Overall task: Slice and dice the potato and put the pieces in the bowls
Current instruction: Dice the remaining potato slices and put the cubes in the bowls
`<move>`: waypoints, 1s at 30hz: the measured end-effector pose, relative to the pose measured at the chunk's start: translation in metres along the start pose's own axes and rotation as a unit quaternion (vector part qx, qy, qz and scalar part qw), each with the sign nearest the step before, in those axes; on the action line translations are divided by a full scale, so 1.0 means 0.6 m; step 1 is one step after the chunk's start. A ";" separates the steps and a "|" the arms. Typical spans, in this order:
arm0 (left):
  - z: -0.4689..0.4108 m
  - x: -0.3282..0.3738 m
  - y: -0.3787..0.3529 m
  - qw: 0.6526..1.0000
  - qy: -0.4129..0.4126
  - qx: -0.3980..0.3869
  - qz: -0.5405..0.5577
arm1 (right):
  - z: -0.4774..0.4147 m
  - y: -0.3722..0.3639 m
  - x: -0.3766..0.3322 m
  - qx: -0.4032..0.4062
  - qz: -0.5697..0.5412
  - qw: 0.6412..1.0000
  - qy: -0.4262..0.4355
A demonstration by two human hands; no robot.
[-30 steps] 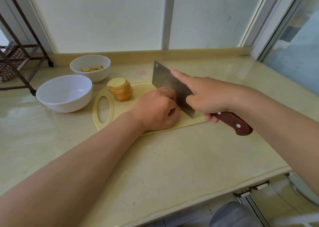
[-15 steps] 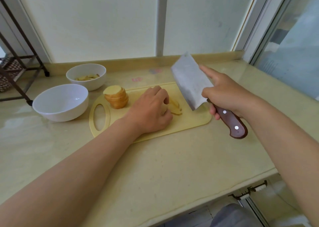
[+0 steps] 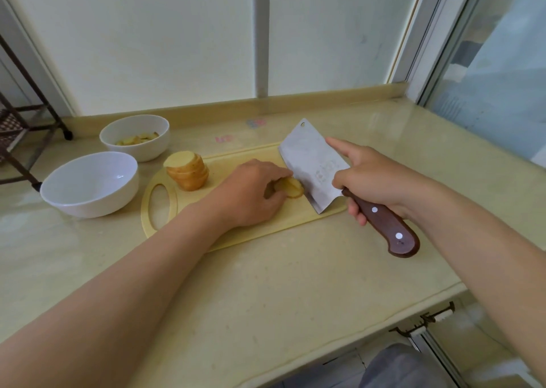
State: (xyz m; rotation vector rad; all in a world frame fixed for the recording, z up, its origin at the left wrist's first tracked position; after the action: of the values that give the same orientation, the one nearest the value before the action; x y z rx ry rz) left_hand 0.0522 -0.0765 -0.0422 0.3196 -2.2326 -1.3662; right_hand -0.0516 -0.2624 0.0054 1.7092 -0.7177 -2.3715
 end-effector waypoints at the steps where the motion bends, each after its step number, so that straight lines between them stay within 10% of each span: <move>1: 0.000 0.001 0.000 1.000 0.003 0.003 0.004 | -0.001 -0.001 -0.003 -0.002 0.002 1.000 0.000; 16: -0.015 0.043 0.009 0.978 0.188 -0.062 -0.063 | 0.010 -0.004 -0.076 -0.014 0.160 0.986 0.042; 30: -0.008 0.023 0.039 0.987 0.135 -0.070 0.046 | 0.049 -0.020 -0.088 -0.061 0.216 0.974 0.014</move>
State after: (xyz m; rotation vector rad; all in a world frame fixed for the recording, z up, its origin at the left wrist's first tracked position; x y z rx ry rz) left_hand 0.0444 -0.0752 -0.0155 0.3268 -1.8978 -1.3355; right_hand -0.0584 -0.2232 0.0528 1.3671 -0.8217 -2.0429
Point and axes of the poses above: each hand's wrist, its own z-axis away from the middle knuckle, its own y-axis out of the back of the hand, x = y × z, the point moved 1 cm from there along -z, towards the middle knuckle, and after that the axes turned 5 degrees about -z, right-handed, at the moved point
